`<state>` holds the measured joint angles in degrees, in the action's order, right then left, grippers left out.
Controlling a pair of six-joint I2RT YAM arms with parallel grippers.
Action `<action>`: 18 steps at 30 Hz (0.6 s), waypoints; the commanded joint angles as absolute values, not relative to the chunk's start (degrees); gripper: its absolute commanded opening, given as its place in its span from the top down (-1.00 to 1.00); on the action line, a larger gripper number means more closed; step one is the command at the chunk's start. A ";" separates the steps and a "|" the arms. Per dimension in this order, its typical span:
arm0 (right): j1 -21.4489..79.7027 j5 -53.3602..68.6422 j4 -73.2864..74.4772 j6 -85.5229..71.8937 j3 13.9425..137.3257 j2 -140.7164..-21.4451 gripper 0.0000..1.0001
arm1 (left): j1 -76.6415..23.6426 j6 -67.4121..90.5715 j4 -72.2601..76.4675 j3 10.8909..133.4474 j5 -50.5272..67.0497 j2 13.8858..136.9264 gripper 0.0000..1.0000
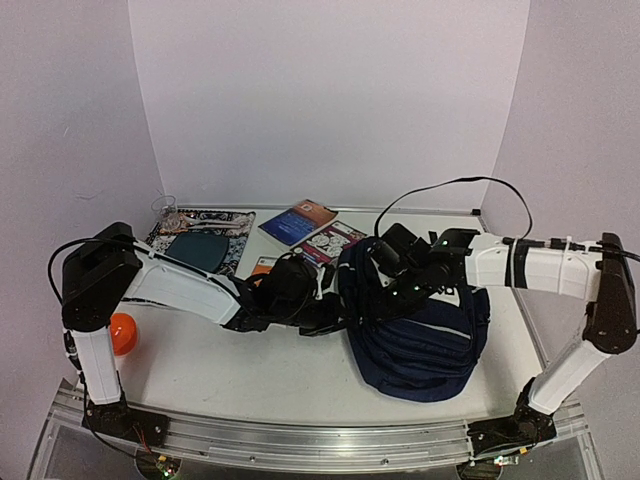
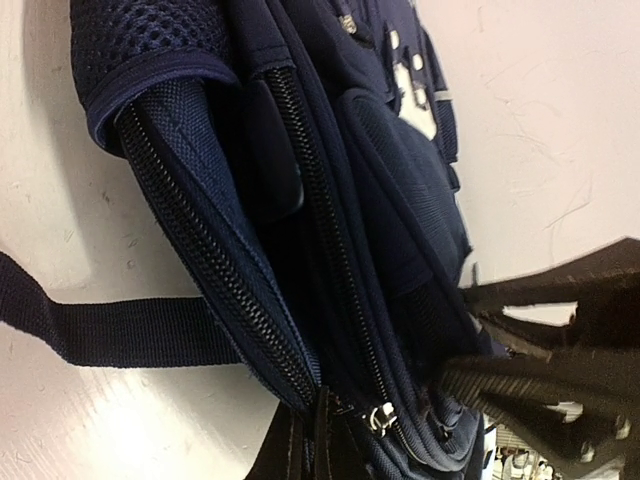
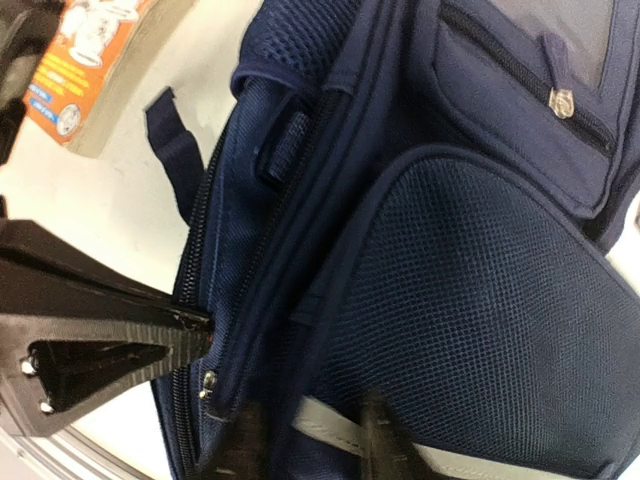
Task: Pack the student bag
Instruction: Pass from the left arm to the right
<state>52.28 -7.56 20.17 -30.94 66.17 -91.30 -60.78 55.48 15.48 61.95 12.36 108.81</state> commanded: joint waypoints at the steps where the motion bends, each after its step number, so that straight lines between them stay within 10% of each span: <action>1: 50.71 -16.62 29.28 -31.37 64.25 -89.03 0.82 | -60.91 54.33 19.34 60.96 12.32 102.70 1.00; 18: 50.19 -11.64 23.03 -27.42 62.96 -78.98 1.00 | -59.68 40.16 19.28 56.82 10.76 97.78 0.26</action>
